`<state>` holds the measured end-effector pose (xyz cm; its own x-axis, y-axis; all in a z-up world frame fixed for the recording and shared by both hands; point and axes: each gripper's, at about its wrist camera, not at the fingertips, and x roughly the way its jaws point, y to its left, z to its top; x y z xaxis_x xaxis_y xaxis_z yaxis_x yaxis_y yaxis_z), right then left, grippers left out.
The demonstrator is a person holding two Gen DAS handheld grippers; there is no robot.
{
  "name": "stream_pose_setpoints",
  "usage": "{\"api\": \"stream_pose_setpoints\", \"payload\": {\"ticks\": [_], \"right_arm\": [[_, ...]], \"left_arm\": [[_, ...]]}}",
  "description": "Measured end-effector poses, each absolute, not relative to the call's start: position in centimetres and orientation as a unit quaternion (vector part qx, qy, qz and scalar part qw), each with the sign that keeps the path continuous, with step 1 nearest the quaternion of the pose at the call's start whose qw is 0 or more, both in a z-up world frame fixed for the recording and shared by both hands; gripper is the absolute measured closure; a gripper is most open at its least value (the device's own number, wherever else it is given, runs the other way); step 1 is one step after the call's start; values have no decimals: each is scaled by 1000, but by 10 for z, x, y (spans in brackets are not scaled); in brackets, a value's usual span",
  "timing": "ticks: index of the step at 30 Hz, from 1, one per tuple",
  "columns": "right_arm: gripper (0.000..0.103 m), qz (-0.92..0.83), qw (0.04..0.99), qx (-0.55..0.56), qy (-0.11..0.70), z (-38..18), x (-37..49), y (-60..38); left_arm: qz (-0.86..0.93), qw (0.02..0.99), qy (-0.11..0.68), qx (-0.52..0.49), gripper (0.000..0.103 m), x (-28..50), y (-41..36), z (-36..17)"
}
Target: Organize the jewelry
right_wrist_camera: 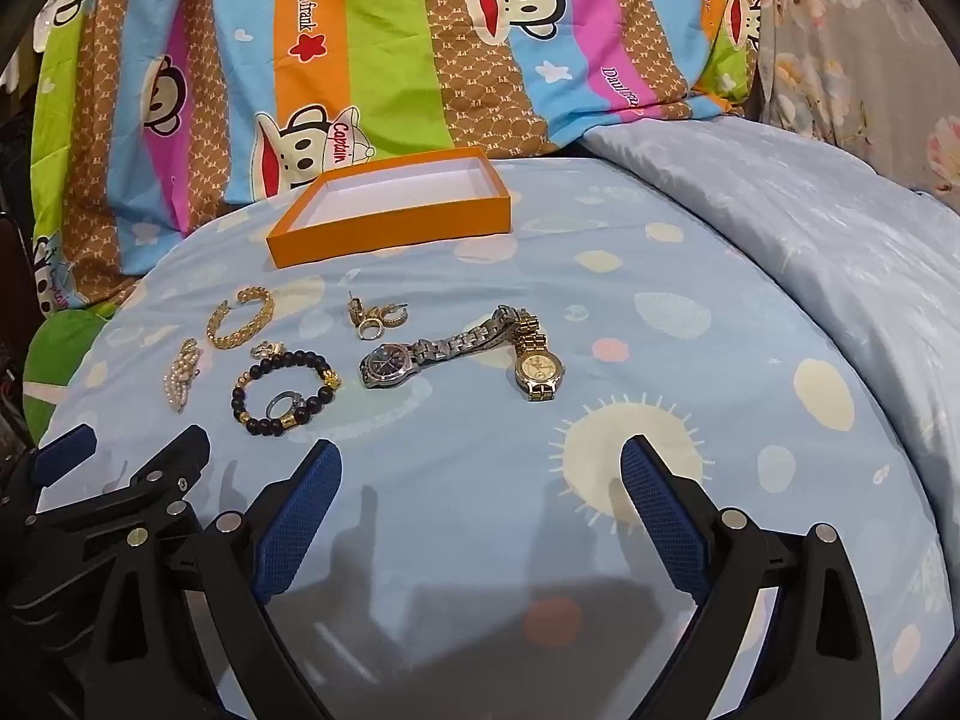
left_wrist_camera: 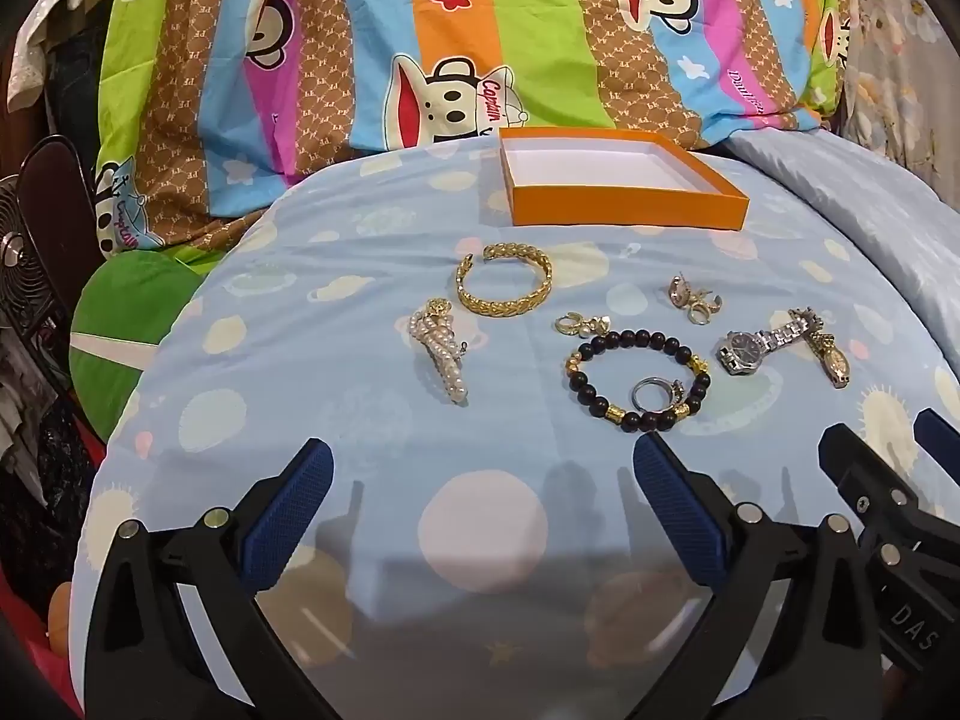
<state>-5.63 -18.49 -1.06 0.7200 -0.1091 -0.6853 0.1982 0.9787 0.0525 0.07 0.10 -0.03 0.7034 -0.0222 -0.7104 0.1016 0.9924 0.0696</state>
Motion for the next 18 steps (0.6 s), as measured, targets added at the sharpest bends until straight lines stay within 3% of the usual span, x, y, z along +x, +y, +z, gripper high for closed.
{"api": "stream_pose_setpoints", "payload": {"ticks": [18], "right_arm": [[11, -81, 925, 67, 366, -10, -55, -185]], "left_arm": [[-38, 918, 391, 53, 6, 4, -1, -9]]}}
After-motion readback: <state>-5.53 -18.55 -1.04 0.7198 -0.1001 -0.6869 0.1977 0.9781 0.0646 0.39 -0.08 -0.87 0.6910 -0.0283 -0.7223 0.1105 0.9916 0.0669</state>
